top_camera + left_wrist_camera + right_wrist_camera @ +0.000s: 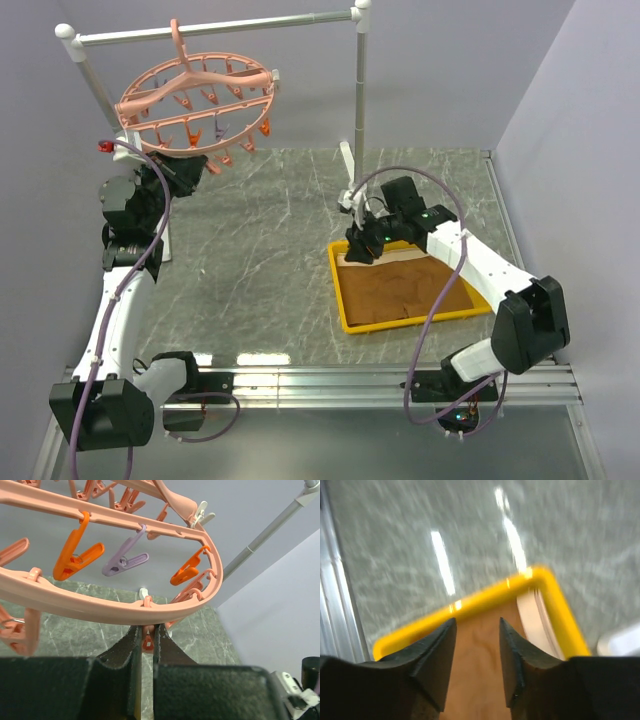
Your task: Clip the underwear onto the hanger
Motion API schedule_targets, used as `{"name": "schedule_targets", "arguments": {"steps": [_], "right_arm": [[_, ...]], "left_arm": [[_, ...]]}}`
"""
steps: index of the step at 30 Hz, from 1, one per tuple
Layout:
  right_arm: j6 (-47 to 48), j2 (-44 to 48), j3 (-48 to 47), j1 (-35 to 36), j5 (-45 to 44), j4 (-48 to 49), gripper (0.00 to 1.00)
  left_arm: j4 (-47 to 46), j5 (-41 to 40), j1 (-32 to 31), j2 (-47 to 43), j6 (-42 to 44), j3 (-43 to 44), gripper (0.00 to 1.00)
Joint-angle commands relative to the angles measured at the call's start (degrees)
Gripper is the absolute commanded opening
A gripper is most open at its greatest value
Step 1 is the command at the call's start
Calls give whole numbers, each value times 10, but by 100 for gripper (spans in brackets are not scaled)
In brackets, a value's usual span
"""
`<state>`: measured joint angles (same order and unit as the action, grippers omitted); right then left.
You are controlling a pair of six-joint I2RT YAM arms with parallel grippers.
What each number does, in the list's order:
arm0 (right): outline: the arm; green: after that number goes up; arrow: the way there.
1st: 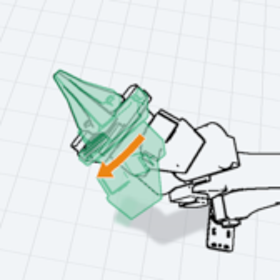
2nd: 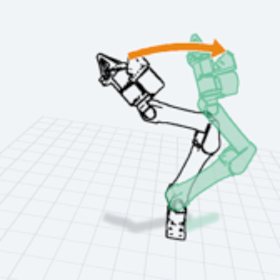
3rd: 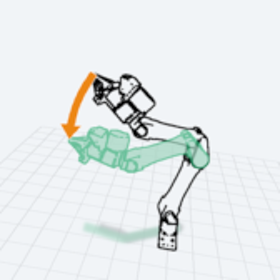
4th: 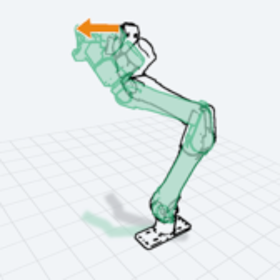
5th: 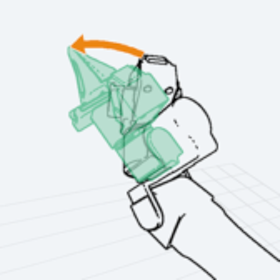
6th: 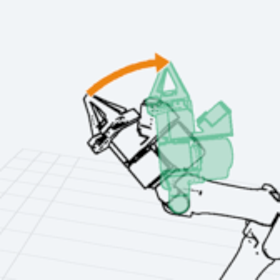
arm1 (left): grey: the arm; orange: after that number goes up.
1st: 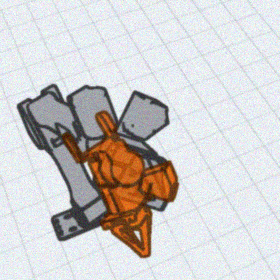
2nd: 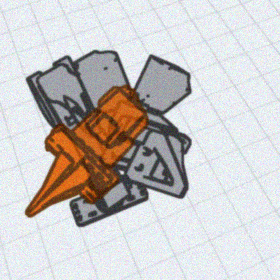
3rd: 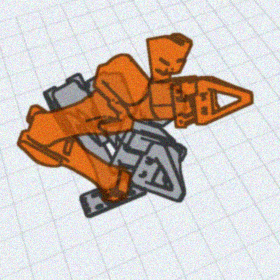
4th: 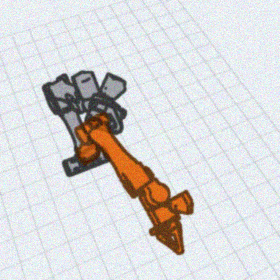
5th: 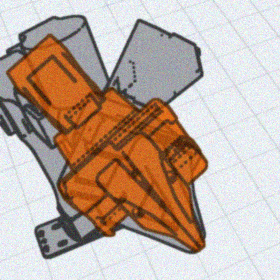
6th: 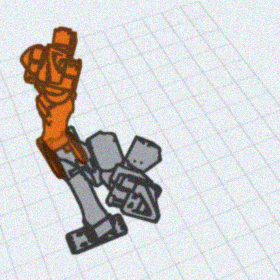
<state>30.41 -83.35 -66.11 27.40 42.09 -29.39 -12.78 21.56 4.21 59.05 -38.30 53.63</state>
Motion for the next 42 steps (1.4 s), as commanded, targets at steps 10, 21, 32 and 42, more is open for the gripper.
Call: {"name": "schedule_targets", "arguments": {"steps": [10, 21, 32, 42], "right_arm": [[75, -45, 41, -74, -127, -126, 41], [32, -134, 38, -77, -154, -68, 51], [73, -167, 57, -78, -168, -77, 46], [107, -160, 38, -70, -144, -145, 8]], "left_arm": [[-28, 0, 2, -19, 13, 10, 0], [-22, 0, 3, -24, 24, 10, 0], [-18, -5, 3, -19, 27, 17, 0], [-19, -6, 2, -15, 27, 19, 0]]}}
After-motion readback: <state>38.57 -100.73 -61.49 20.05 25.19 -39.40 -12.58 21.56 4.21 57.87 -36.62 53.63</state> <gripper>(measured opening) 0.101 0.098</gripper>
